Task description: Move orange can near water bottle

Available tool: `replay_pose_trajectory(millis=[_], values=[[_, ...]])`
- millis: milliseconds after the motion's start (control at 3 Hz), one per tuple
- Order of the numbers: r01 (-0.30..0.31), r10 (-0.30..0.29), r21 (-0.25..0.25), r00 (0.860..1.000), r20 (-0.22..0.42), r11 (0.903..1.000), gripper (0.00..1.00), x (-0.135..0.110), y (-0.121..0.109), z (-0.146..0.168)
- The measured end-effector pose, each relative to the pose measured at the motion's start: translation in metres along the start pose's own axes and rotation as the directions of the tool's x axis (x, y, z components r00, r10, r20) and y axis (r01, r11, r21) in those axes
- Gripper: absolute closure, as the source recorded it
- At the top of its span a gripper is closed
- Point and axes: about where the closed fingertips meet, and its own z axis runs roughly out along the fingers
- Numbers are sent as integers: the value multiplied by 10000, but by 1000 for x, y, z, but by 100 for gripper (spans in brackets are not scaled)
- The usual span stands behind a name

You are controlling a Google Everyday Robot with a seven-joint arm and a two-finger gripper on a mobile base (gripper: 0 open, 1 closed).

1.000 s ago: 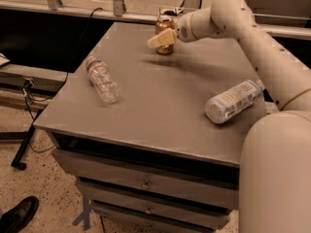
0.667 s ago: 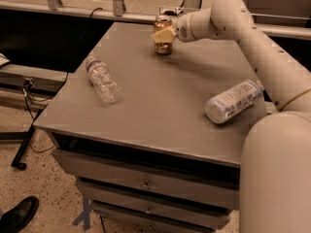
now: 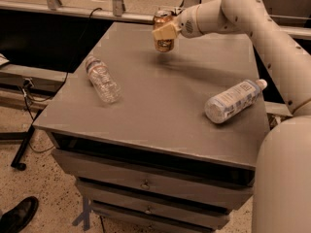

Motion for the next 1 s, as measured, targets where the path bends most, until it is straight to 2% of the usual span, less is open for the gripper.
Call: replay_pose_trajectory(millis=[333, 667, 1000], values=[[115, -82, -1152, 9995, 290, 9933, 100, -4, 48, -7], [248, -118, -2270, 9982, 585, 9736, 100, -6, 100, 0], [380, -95, -3042, 9955, 944, 9519, 100, -3, 138, 5]])
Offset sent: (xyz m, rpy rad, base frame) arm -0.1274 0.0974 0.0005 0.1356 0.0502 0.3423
